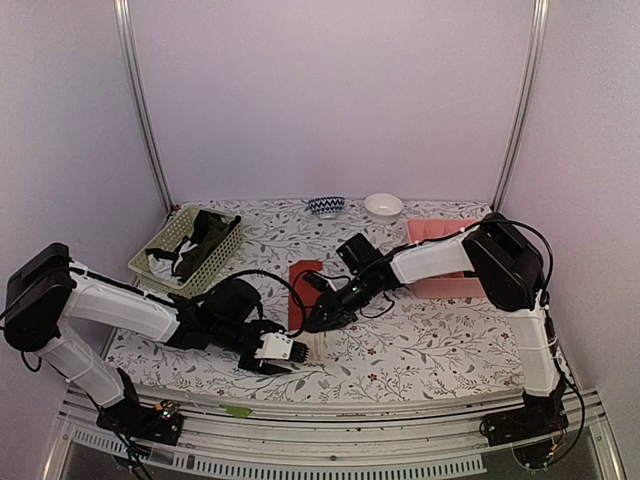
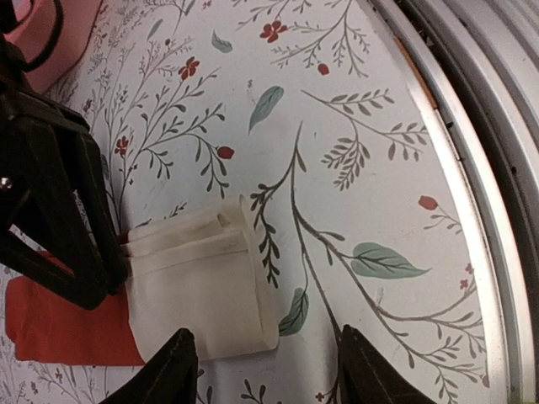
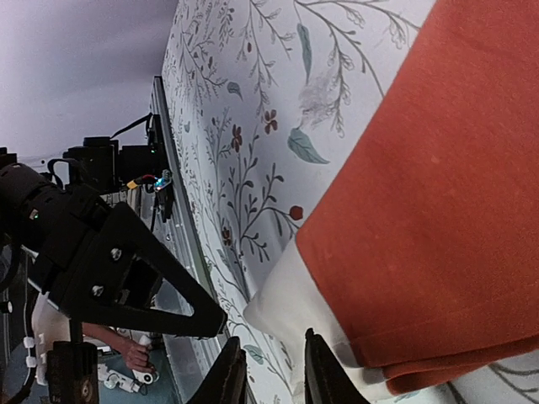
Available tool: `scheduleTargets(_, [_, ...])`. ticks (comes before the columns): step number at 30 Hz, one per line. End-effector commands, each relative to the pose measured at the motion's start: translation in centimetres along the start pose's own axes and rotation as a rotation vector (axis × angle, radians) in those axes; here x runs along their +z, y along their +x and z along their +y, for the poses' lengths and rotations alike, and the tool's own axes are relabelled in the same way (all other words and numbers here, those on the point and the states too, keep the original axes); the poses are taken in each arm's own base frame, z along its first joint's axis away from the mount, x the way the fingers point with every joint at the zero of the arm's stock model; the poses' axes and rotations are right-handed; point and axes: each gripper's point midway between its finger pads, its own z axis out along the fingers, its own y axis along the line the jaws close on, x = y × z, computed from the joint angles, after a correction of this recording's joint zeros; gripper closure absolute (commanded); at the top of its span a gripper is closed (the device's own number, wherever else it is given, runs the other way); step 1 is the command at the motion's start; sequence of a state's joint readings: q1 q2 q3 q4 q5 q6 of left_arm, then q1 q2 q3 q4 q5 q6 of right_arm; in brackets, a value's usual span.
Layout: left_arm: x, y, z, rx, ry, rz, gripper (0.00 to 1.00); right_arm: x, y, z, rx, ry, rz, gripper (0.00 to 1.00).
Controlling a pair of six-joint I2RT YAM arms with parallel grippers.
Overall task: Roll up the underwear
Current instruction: Roll the underwear at the center of the board.
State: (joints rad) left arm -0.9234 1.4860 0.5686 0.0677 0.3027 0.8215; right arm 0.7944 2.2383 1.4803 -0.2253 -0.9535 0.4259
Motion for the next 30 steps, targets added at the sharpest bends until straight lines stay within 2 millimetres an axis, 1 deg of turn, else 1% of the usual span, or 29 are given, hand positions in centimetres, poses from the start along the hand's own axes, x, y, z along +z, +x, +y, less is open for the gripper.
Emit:
scheduleTargets(1, [1.2, -0.3, 1.5, 0.051, -0.034, 0.045, 0.45, 0.4, -0.5, -2.2, 0.015, 0.015, -0.009, 0.78])
scheduleTargets(2, [1.4, -0.2, 1.7, 0.053, -0.038, 0.054, 0.46, 0.5, -0.2, -2.7, 0.027, 0.024, -0.004, 0.79])
scheduleTargets(4, [1.8, 0.1, 2.0, 0.053, -0.033, 0.075, 0.51, 0.7, 0.3, -3.4, 0.043, 0.033, 0.007, 0.80])
scheduleTargets(9, [2.9, 1.2, 1.6, 0.054, 0.017, 0.138, 0.66, 1.0, 1.4, -4.6, 0.070, 0.053, 0.021, 0.80])
scheduleTargets(11, [3.0, 1.6, 1.2, 0.072, 0.036, 0.155, 0.70, 1.0, 1.6, -4.9, 0.077, 0.058, 0.022, 0.80])
scheduleTargets(12, [3.0, 2.0, 0.9, 0.084, 0.052, 0.165, 0.71, 1.0, 1.7, -5.0, 0.079, 0.061, 0.024, 0.83])
scheduleTargets(15, [3.1, 2.7, -0.3, 0.096, 0.108, 0.189, 0.73, 0.9, 1.8, -5.3, 0.083, 0.069, 0.021, 0.85])
scheduleTargets(18, [3.0, 3.4, -1.7, 0.099, 0.183, 0.219, 0.74, 0.9, 2.0, -5.3, 0.086, 0.072, 0.022, 0.86])
scheduleTargets(21, [3.1, 4.0, -2.7, 0.092, 0.241, 0.242, 0.68, 0.7, 2.1, -5.2, 0.083, 0.078, 0.012, 0.86])
scheduleTargets(25, [3.4, 4.5, -3.4, 0.084, 0.292, 0.260, 0.60, 0.7, 2.4, -5.5, 0.096, 0.086, 0.008, 0.87])
scheduleTargets(28, [3.4, 4.5, -3.9, 0.075, 0.331, 0.260, 0.58, 0.7, 2.5, -5.7, 0.103, 0.093, 0.006, 0.87])
scheduleTargets(30, [3.5, 4.6, -4.2, 0.077, 0.346, 0.265, 0.58, 0.7, 2.6, -5.7, 0.101, 0.096, 0.004, 0.87])
